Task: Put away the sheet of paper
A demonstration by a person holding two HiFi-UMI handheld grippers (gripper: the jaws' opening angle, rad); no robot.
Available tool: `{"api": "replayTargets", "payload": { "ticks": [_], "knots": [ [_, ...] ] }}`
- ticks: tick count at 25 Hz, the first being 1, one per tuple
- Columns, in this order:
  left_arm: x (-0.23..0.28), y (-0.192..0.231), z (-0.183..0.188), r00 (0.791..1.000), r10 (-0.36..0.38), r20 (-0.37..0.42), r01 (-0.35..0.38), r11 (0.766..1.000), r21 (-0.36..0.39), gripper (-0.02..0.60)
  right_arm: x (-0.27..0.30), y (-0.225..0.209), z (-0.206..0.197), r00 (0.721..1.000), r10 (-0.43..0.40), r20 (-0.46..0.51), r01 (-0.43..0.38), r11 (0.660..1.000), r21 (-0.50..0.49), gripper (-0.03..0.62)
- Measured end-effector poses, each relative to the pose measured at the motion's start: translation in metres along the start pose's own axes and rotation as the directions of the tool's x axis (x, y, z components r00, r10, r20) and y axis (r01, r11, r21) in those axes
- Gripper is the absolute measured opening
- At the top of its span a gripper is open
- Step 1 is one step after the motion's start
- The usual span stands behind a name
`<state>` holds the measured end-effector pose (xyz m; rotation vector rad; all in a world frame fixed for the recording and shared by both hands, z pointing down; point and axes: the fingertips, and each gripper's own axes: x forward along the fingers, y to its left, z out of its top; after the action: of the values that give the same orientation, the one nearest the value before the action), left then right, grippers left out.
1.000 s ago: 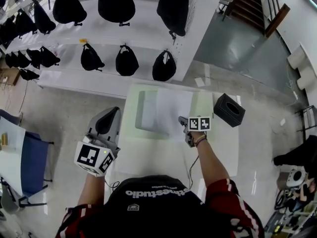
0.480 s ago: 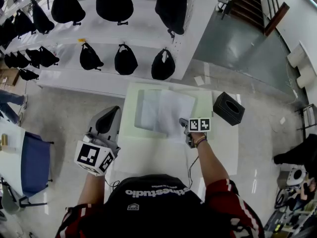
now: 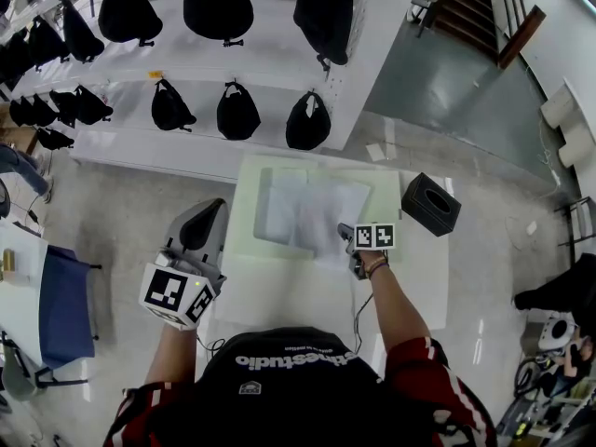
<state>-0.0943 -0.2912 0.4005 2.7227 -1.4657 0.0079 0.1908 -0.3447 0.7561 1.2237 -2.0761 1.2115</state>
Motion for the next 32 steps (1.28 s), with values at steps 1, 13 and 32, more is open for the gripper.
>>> {"api": "replayTargets", "payload": {
  "ticks": [1, 13, 32],
  "knots": [
    [0.000, 0.000, 0.000, 1.000, 0.000, -0.001, 0.000, 1.000, 0.002, 0.003, 0.000, 0.002, 0.001, 1.000, 0.002, 0.001, -0.002, 1.000, -0.008, 0.003],
    [-0.009, 0.001, 0.002, 1.000, 0.021, -0.003, -0.021, 1.000, 0.001, 0.003, 0.011, 0.011, 0.000, 1.000, -0.011, -0.028, 0.009, 0.999, -0.048, 0.003],
    [-0.020, 0.018, 0.000, 0.998, 0.064, -0.014, -0.064, 0.998, -0.002, 0.003, 0.044, 0.040, 0.021, 0.999, 0.041, -0.023, -0.041, 0.999, -0.015, 0.003]
  ]
}}
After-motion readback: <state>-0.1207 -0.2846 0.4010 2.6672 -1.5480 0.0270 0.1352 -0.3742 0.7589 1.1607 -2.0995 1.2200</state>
